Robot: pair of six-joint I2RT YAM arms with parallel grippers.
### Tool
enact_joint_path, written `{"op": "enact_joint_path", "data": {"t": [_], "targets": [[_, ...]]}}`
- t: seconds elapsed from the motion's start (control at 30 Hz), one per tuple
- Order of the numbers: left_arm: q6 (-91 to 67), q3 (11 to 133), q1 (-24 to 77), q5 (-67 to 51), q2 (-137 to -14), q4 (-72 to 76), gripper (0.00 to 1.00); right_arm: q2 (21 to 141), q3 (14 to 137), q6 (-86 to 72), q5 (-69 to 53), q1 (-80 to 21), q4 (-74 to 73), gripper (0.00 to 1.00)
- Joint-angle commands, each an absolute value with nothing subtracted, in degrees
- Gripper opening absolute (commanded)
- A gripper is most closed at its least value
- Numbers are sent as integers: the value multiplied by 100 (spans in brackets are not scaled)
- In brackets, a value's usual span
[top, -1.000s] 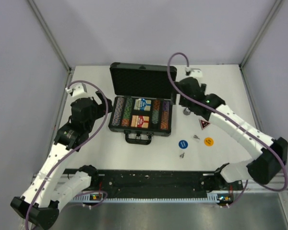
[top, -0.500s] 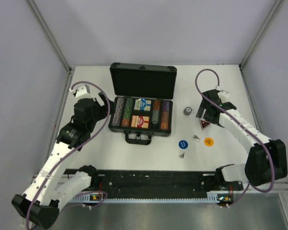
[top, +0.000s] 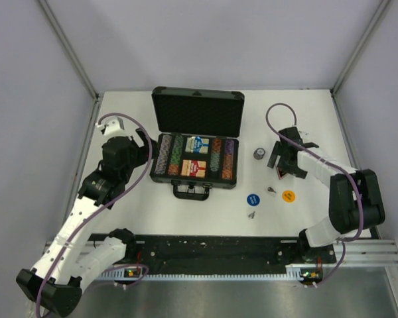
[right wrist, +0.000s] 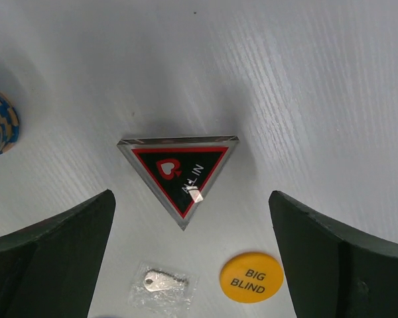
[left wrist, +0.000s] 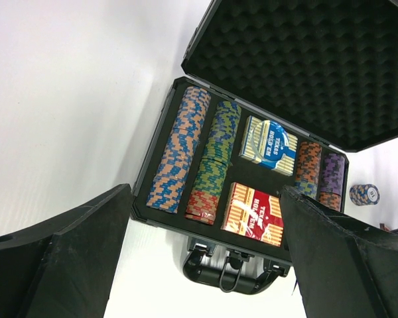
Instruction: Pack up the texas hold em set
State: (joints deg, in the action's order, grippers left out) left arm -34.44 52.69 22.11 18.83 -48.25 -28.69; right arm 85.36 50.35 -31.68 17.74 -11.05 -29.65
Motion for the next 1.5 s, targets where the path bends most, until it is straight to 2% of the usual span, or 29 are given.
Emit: {"op": "enact_joint_path", "data": {"t": [0.0,0.2,0.37,0.57,0.9,1.27,1.47], "targets": [[-3331,5247,2188,2039,-4737,-2663,98,8990,5343,-3102,1731,-1046,-2672,99],[-3366,5203,2180,2048,-4694,-2681,98,9149,5397,-2498,1925,-1055,-2488,99],[-2980,5142,2180,2030,-4614,-2470,98,9369,5458,-1548,1618,-1046,-2311,98],[-2690,5203,2171,2101,-4561,-2399,99,9580,5476,-1143,827,-870,-2268,96],[-2760,5115,2162,2039,-4553,-2373,99,9422,5327,-1345,132,-809,-2725,94],[-2768,5107,2171,1969,-4579,-2329,99,9088,4966,-1459,149,-879,-2821,89],[-2777,5089,2171,1925,-4579,-2329,99,9281,4930,-1468,492,-993,-2742,86]]}}
